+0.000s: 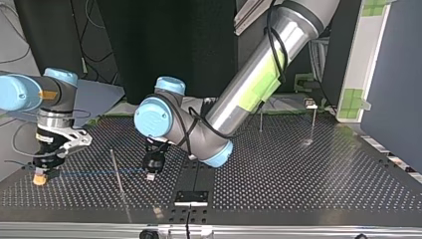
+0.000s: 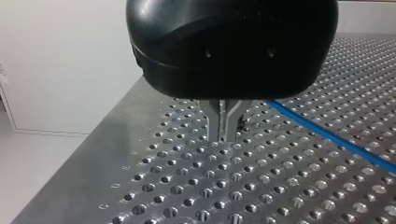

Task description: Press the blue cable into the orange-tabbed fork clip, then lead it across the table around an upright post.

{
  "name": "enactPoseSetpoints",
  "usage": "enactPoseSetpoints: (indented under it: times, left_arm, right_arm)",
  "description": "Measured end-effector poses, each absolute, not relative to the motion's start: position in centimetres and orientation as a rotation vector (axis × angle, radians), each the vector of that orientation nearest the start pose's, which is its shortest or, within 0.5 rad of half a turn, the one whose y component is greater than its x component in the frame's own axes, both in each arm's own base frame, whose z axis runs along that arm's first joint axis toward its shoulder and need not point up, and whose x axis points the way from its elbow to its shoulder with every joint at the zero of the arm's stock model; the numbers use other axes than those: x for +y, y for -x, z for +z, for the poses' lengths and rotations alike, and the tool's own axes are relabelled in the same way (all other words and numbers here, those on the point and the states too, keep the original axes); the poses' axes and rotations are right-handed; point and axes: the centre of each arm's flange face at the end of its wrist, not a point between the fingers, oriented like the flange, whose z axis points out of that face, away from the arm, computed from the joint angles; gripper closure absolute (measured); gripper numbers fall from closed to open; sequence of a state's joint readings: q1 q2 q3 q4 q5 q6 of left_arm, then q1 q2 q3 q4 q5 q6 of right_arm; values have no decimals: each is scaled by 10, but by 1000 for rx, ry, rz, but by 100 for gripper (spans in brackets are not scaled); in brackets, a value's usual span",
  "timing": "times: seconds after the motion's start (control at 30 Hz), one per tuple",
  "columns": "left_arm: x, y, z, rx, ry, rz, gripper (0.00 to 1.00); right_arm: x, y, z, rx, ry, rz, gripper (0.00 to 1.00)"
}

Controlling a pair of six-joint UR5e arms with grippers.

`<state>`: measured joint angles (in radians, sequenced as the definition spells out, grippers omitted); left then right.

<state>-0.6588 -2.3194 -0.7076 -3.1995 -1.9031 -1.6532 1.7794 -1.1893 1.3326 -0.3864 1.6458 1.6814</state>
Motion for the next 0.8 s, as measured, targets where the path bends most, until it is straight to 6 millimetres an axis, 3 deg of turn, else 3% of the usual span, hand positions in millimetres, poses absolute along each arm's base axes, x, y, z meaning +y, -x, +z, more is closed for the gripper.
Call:
enactPoseSetpoints:
  times: [0.2,0.53,0.8]
  left_arm:
    - [-558,-555,415,1529,-184,-343,100]
    - [-563,-561,382,1569,-204,-328,100]
    - [-562,-564,380,1571,-198,-322,100]
  right_arm:
    - [-629,-264,416,-1073,-1081,1517,100]
    - [-632,-266,384,-1107,-1119,1490,100]
    - [-627,-271,361,-1110,-1136,1483,100]
